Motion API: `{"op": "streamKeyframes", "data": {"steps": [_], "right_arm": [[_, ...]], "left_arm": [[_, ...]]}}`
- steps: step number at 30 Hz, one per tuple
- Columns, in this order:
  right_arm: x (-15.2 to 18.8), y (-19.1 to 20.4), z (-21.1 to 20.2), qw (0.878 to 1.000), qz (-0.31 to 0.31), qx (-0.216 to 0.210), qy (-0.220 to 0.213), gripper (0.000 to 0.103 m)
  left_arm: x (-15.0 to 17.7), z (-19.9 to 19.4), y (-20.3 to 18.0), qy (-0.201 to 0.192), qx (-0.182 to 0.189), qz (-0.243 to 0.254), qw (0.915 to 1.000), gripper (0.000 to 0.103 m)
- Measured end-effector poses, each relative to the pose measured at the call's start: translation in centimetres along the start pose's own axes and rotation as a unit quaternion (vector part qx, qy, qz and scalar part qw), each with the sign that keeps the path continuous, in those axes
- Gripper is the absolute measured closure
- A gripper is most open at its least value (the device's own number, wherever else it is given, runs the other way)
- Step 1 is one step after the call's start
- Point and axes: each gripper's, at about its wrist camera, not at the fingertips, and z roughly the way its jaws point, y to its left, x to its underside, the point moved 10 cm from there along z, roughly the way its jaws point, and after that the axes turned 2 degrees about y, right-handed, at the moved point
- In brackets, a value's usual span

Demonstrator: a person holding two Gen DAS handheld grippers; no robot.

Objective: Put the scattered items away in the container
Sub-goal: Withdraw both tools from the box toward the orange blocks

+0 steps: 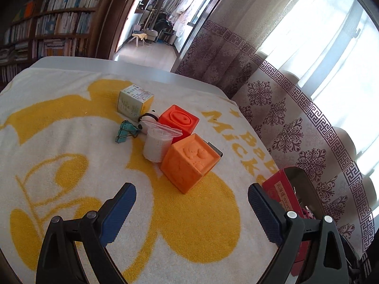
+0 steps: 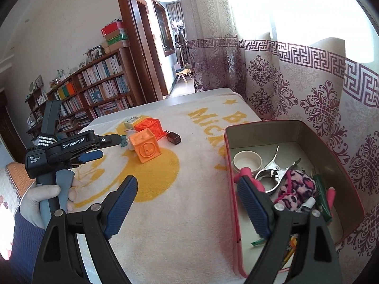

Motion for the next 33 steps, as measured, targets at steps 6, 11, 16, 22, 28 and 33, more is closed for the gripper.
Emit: {"op": "streamKeyframes", "data": {"steps": [6, 11, 16, 22, 28, 33], "right_arm": [[-0.7, 3.0, 4.6, 0.999, -0.012, -0.027, 0.035, 0.014], [-1.2, 4.9, 9.0, 0.998, -0.028, -0.024, 0.059, 0.014], [-2.3, 5.7, 12.8, 0.996, -0.022, -0.026, 0.079, 0.014], [-3.8, 6.4, 16.2, 0.995, -0.006, -0.036, 0.098, 0.014], [-4.1, 7.8, 18.7, 0.993, -0.004, -0.059, 0.102, 0.014], [-2.7, 7.6, 20.1, 0.99, 0.015, -0.074, 0.118, 0.014]], "left_arm": [[-1.7, -1.4, 4.1, -0.021, -0.018, -0.025, 0.9993, 0.006], [-1.4, -1.0, 7.6, -0.021, -0.022, -0.069, 0.9972, 0.006], [-0.5, -0.2, 9.8, -0.004, -0.023, -0.114, 0.9932, 0.006], [-0.5, -0.4, 10.4, -0.011, -0.031, -0.123, 0.9919, 0.006], [0.0, 0.0, 10.1, -0.002, -0.04, -0.108, 0.9933, 0.006], [0.3, 0.5, 10.0, 0.002, -0.05, -0.094, 0.9943, 0.006]]}}
